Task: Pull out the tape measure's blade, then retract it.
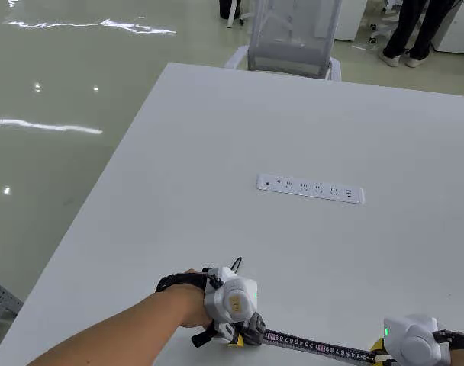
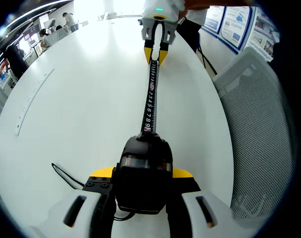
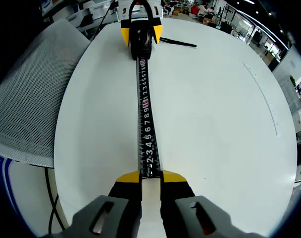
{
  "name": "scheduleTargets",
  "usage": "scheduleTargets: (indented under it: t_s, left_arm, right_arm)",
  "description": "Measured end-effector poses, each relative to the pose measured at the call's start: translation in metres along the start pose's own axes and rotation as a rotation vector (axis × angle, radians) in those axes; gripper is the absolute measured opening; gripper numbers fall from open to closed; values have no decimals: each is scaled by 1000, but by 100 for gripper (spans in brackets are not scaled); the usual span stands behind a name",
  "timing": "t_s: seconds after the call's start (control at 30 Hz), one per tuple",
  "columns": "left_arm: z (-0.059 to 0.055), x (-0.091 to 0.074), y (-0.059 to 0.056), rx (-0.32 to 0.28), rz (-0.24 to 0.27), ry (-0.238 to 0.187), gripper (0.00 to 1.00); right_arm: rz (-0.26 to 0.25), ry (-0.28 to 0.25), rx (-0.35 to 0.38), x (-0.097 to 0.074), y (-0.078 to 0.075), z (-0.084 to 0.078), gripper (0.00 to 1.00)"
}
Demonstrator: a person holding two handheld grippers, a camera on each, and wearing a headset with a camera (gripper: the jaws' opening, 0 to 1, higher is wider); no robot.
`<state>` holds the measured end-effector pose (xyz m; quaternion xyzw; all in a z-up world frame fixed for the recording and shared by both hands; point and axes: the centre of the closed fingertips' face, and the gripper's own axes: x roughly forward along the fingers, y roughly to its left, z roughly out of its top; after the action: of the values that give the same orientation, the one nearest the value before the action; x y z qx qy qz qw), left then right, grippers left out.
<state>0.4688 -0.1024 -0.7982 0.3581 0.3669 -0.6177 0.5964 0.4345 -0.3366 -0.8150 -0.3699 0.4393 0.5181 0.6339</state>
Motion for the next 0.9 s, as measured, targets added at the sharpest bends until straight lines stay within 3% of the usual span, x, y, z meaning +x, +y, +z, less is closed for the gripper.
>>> scheduleTargets:
  t_s: [0.9]
  left_arm:
    - [0, 0, 0, 0, 1, 0, 35]
  right_arm:
    - [-7, 13, 16, -4, -1, -15, 12]
